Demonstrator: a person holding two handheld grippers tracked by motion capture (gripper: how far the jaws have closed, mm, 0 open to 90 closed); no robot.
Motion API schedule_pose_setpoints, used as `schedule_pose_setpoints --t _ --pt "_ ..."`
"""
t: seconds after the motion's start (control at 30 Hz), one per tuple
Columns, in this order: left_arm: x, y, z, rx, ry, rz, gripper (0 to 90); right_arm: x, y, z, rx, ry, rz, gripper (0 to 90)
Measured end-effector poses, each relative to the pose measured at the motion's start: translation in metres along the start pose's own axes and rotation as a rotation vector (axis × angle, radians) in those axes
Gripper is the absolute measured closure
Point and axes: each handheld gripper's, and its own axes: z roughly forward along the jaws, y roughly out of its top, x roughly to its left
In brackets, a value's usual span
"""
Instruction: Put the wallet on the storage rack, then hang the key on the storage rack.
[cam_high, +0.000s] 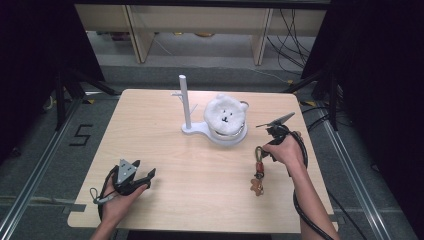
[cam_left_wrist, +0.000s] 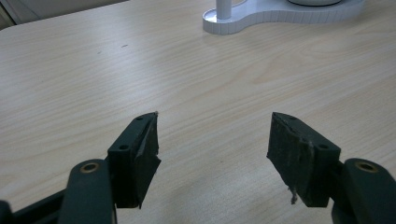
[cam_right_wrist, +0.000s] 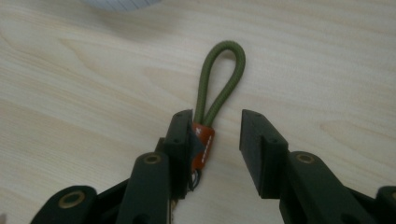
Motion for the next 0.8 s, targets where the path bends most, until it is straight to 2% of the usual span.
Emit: schedule_pose_setpoints --t 0.07,0.1,0.17,0.27,0.33,0.4,0.43,0.47,0.57,0.6,0.63,0.67,0.73,0.8 --pt "0.000 0.000 0.000 -0.002 0.002 0.001 33.1 -0.001 -0.001 0.002 0.002 0.002 0.012 65.0" --pt "0.000 0.000 -0.001 0.003 0.005 0.002 33.0 0.001 -0.001 0.000 0.034 0.000 0.049 65.0" --pt "-0.001 -0.001 -0.002 0.001 0.003 -0.006 33.0 0.000 -0.001 0.000 0.039 -0.002 0.031 64.9" --pt "-0.001 0.000 -0.001 0.003 0.004 -0.006 33.1 0.000 -0.002 0.002 0.033 0.000 0.038 64.7" --pt "-0.001 0.000 -0.001 0.010 0.005 0.000 33.1 -0.003 -0.002 0.007 0.018 0.006 -0.005 64.4" --pt "-0.001 0.000 -0.001 0.008 0.007 -0.002 33.1 -0.002 -0.003 0.009 0.017 0.012 0.011 64.3" --pt "-0.001 0.000 -0.001 0.007 0.008 -0.003 33.1 -0.003 -0.003 0.010 0.042 0.013 0.007 64.3" --pt "0.000 0.000 -0.001 0.004 0.004 -0.008 33.1 -0.001 -0.004 0.012 0.072 0.013 0.044 63.9" --pt "0.000 0.000 -0.002 0.003 0.010 -0.009 33.1 -0.003 -0.004 0.014 0.087 0.010 0.037 63.6" --pt "0.000 0.000 -0.001 0.004 0.011 -0.010 33.1 -0.003 -0.005 0.017 0.070 0.019 0.040 63.3" --pt "0.000 0.000 -0.001 0.003 0.009 -0.010 33.1 -0.005 -0.004 0.020 0.090 0.026 0.017 63.1" --pt "0.000 0.000 -0.001 0.003 0.009 -0.010 33.1 -0.005 -0.004 0.020 0.090 0.026 0.017 63.1" --pt "0.000 0.000 0.000 0.008 0.004 -0.009 33.1 -0.002 -0.003 0.023 0.105 0.031 0.046 62.6" --pt "0.000 0.000 0.000 0.005 0.000 -0.012 33.1 -0.003 -0.002 0.025 0.123 0.026 0.038 62.4"
